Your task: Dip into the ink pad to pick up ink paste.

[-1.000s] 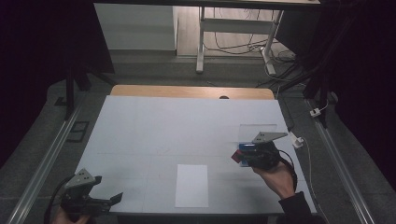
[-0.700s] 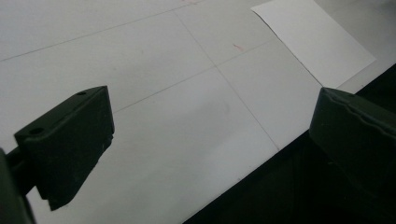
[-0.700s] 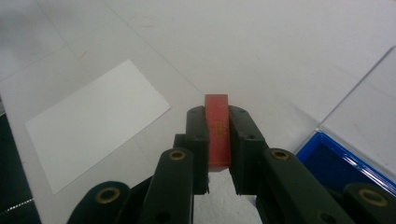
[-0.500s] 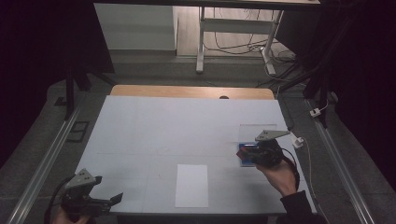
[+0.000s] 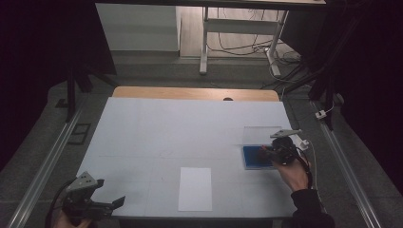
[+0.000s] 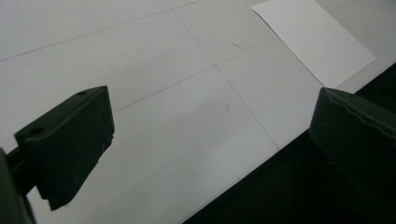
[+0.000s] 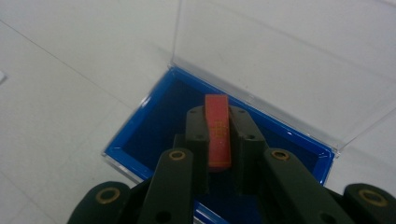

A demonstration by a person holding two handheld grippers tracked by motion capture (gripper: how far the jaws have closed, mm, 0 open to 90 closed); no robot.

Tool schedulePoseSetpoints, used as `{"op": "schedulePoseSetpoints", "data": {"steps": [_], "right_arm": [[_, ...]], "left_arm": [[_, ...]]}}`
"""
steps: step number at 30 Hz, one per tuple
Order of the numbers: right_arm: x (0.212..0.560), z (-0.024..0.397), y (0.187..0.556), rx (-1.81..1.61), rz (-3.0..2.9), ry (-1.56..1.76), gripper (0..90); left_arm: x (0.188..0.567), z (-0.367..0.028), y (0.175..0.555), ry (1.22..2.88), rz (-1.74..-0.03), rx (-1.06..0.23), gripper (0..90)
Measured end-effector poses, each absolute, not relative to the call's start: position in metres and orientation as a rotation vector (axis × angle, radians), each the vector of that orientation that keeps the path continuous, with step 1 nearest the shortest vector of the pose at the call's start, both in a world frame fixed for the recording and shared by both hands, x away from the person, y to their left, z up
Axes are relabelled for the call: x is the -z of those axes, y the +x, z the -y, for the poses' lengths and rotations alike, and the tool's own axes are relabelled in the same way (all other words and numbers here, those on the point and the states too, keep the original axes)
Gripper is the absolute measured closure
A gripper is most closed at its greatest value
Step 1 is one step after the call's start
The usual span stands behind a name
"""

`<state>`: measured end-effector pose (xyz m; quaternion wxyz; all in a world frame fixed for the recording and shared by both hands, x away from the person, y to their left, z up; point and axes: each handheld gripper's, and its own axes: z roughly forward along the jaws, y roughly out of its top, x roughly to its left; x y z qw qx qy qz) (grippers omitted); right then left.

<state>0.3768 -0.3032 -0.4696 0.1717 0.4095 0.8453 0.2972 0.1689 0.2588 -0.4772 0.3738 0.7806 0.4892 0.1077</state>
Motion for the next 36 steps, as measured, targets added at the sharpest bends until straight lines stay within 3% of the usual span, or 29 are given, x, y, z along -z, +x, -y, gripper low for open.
{"op": "schedulePoseSetpoints", "data": {"steps": [36], "right_arm": [[0.472,0.299,0.376,-0.822,-2.381,1.156,80.0]], "left_arm": [[0.478,-0.258,0.17,2.007,-1.259,-0.263,0.5]]}}
